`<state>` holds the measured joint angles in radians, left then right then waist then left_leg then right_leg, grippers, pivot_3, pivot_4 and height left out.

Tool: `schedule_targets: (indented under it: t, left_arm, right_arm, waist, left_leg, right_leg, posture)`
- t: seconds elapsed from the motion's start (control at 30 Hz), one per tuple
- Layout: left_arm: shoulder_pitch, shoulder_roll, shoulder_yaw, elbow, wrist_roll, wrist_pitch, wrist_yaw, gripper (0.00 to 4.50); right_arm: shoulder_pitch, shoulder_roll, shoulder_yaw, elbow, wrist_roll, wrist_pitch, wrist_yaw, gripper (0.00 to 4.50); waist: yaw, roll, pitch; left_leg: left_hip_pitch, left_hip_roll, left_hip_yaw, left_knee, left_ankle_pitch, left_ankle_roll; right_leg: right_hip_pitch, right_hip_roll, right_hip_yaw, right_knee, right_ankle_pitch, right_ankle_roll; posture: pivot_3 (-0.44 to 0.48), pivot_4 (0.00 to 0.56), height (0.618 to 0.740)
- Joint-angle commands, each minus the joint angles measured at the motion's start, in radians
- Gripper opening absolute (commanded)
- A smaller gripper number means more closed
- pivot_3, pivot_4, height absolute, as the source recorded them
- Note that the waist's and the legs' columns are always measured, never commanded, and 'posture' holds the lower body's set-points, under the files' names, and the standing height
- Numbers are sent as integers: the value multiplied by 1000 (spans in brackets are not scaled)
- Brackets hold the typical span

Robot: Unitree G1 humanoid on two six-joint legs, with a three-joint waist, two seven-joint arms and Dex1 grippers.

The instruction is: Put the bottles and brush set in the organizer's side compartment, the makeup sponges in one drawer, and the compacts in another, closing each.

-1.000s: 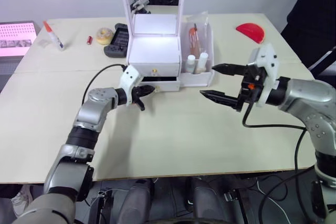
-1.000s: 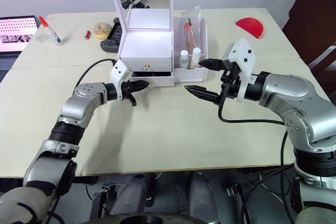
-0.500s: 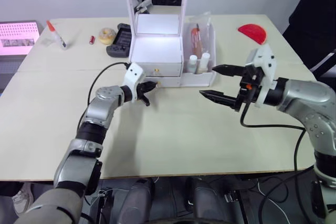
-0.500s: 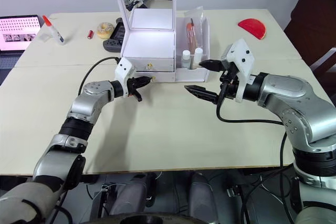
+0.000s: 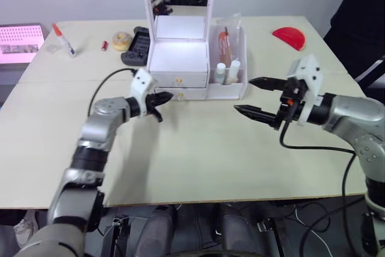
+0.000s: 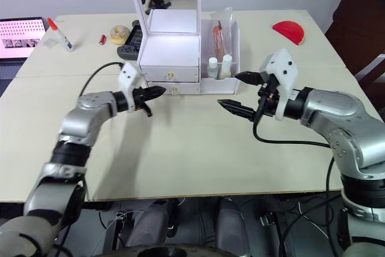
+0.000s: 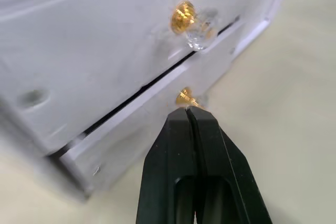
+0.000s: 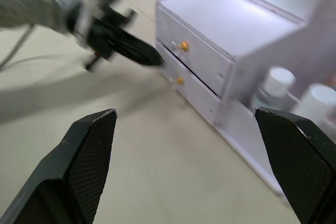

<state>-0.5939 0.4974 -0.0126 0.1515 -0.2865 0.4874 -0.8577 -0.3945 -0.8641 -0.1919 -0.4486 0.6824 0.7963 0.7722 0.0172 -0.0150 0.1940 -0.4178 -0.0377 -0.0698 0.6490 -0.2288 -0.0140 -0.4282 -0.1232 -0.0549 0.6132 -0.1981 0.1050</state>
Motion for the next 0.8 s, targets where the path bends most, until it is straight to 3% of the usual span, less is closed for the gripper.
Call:
schedule_targets:
  t: [0.03, 0.23, 0.4, 0.53, 0.8]
  left_arm:
    - [82, 129, 140, -251, -182, 142, -102, 1455]
    - [315, 427, 427, -368, -325, 251, -249, 4448]
    - [476, 553, 639, -302, -296, 225, -279, 4448]
    - [585, 582, 758, -263, -270, 199, -293, 4448]
    - [667, 535, 797, -241, -267, 153, -259, 4448]
  right_arm:
    - [49, -39, -106, -13, -4, -24, 9, 4500]
    - [265, -76, -308, -3, -24, -61, 55, 4500]
    - [496, -71, -532, 33, -43, -146, 187, 4500]
    - [614, -83, -662, 113, -49, -206, 304, 4500]
    - [576, -113, -622, 227, -90, -292, 329, 4500]
  waist:
    - [-7, 0, 0]
    - [-5, 1, 0]
    - [1, 1, 0]
    - [-3, 1, 0]
    - [-6, 3, 0]
  left_leg:
    - [0, 0, 0, 0, 0, 0]
    - [1, 2, 1, -2, 0, 0]
    - [1, 2, 1, -1, 0, 0]
    - [2, 6, 3, -1, -1, -1]
    - [3, 13, 9, -4, -2, -3]
  right_leg:
    - [0, 0, 0, 0, 0, 0]
    - [0, 1, 0, -1, -3, -4]
    - [0, 0, 0, -2, -4, -3]
    - [1, 0, 0, -4, -5, -2]
    - [0, 3, 0, -11, -3, -6]
  posture:
    - [0, 150, 737]
    - [0, 150, 737]
    - [0, 150, 737]
    - [0, 150, 737]
    - [0, 150, 737]
